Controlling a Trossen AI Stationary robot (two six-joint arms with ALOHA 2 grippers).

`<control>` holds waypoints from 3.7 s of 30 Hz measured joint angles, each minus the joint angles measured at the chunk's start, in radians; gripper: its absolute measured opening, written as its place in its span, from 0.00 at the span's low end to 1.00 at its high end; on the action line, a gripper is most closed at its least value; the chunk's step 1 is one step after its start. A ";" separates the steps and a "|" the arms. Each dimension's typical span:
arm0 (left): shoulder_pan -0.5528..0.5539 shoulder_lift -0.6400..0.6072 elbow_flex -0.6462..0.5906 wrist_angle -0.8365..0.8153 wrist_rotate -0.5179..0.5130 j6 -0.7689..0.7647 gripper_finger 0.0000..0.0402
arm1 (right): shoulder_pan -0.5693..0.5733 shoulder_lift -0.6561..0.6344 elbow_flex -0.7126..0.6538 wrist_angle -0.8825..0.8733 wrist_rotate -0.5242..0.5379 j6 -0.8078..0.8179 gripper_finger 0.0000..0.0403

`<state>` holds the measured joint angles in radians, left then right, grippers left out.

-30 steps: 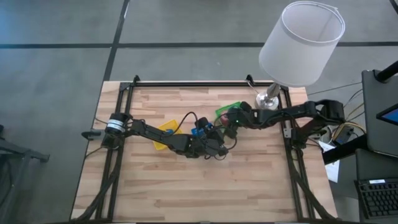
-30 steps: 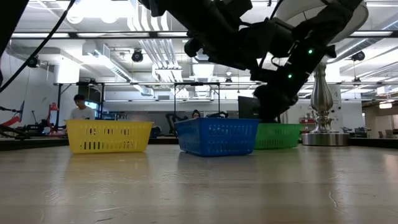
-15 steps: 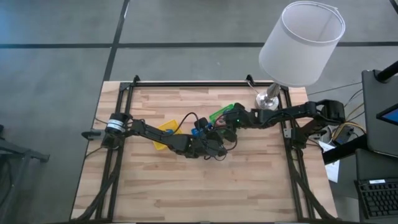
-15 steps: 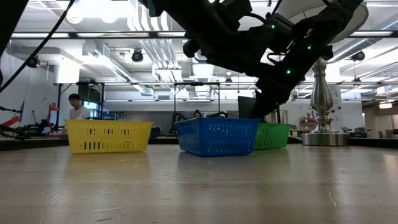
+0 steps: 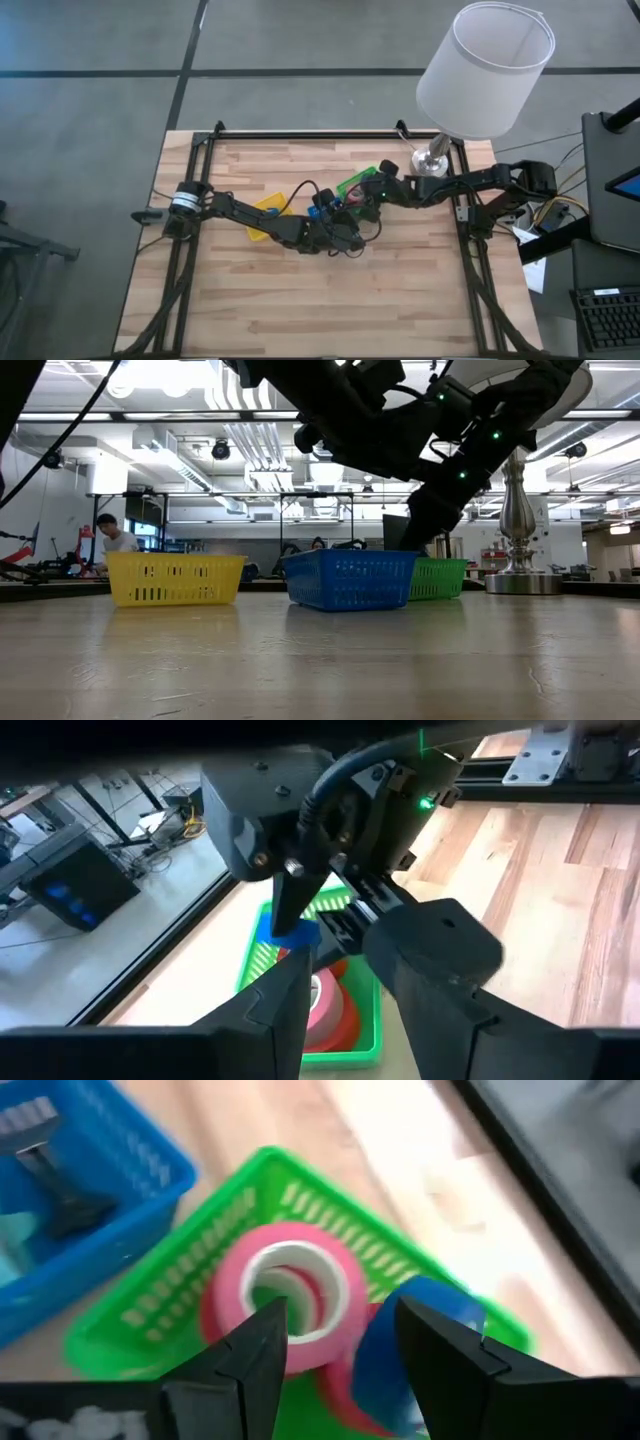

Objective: Pick and place Stapler, Stapler remover, tape
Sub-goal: Put the blue tape into the green bin, then return to Home Position

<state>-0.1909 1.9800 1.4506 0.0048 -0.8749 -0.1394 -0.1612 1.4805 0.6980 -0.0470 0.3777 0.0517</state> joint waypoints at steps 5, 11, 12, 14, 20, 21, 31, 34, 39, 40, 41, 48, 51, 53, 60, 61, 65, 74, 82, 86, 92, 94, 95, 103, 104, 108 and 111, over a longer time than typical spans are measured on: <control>0.000 0.000 0.000 0.000 0.000 0.000 0.37 | -0.001 0.007 0.001 0.001 0.023 0.022 0.45; 0.000 0.000 0.000 0.000 0.000 0.000 0.37 | -0.001 0.002 0.004 -0.054 0.057 0.052 0.45; 0.000 0.000 0.000 0.000 0.000 0.000 0.37 | -0.002 0.001 0.004 -0.067 0.062 0.061 0.45; 0.000 0.000 0.000 0.000 0.000 0.000 0.37 | -0.002 0.004 0.005 -0.087 0.074 0.072 0.45; 0.001 0.000 0.000 0.000 0.000 -0.013 0.37 | -0.001 -0.013 0.006 -0.088 -0.009 0.062 0.45; 0.001 0.000 0.000 0.000 0.000 -0.013 0.37 | -0.001 -0.019 0.011 -0.081 -0.033 0.061 0.45; 0.001 -0.001 0.002 0.003 -0.008 -0.016 0.37 | 0.000 -0.111 0.014 -0.046 -0.072 0.039 0.45; -0.004 0.001 0.001 -0.018 0.003 -0.015 0.37 | 0.007 -0.158 0.015 -0.071 -0.072 0.046 0.45; -0.031 -0.016 0.000 -0.074 0.002 -0.032 0.37 | 0.036 -0.276 0.017 -0.146 -0.076 0.045 0.45; -0.038 -0.023 0.000 -0.086 0.000 -0.040 0.37 | 0.046 -0.303 0.017 -0.163 -0.076 0.045 0.45; -0.045 -0.036 0.000 -0.105 -0.001 -0.047 0.36 | 0.056 -0.331 0.017 -0.190 -0.076 0.045 0.45; -0.105 -0.170 0.000 -0.384 -0.017 -0.124 0.25 | 0.138 -0.503 -0.018 -0.283 -0.208 0.023 0.39; -0.136 -0.232 -0.010 -0.538 -0.024 -0.209 0.18 | 0.183 -0.562 -0.056 -0.278 -0.285 -0.011 0.34; -0.160 -0.279 -0.036 -0.616 -0.037 -0.264 0.13 | 0.209 -0.599 -0.085 -0.280 -0.314 -0.040 0.30; -0.219 -0.511 -0.256 -0.733 -0.022 -0.459 0.01 | 0.256 -0.727 -0.160 -0.195 -0.327 -0.112 0.18; -0.226 -0.551 -0.301 -0.728 -0.009 -0.469 0.01 | 0.256 -0.743 -0.169 -0.185 -0.327 -0.113 0.16; -0.233 -0.708 -0.488 -0.670 0.101 -0.494 0.01 | 0.256 -0.806 -0.216 -0.155 -0.329 -0.115 0.12; -0.164 -0.952 -0.869 -0.237 0.507 -0.266 0.01 | 0.255 -0.879 -0.296 -0.048 -0.326 -0.162 0.08; -0.075 -1.185 -1.096 -0.037 0.571 -0.111 0.00 | 0.254 -0.896 -0.354 -0.009 -0.326 -0.165 0.08; -0.055 -1.338 -1.202 0.000 0.575 -0.125 0.00 | 0.254 -0.914 -0.406 0.037 -0.326 -0.159 0.08; -0.053 -1.566 -1.327 0.027 0.576 -0.105 0.00 | 0.254 -0.984 -0.487 0.129 -0.327 -0.118 0.08; -0.053 -1.634 -1.357 0.025 0.575 -0.082 0.00 | 0.254 -1.012 -0.519 0.158 -0.327 -0.115 0.08; -0.053 -1.667 -1.371 0.026 0.576 -0.066 0.00 | 0.254 -1.029 -0.534 0.159 -0.327 -0.115 0.08; -0.053 -1.891 -1.440 0.055 0.593 0.048 0.00 | 0.254 -1.165 -0.597 0.163 -0.328 -0.120 0.08; -0.053 -1.910 -1.440 0.053 0.596 0.072 0.00 | 0.254 -1.184 -0.603 0.166 -0.330 -0.122 0.08; -0.052 -1.980 -1.441 0.053 0.598 0.150 0.00 | 0.254 -1.262 -0.642 0.168 -0.334 -0.140 0.08; -0.052 -1.977 -1.442 0.049 0.599 0.189 0.01 | 0.254 -1.323 -0.682 0.161 -0.334 -0.158 0.08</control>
<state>-0.2432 0.0031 0.0090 0.0543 -0.2759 0.0491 0.0925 0.1572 0.0161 0.1143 0.0441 -0.1058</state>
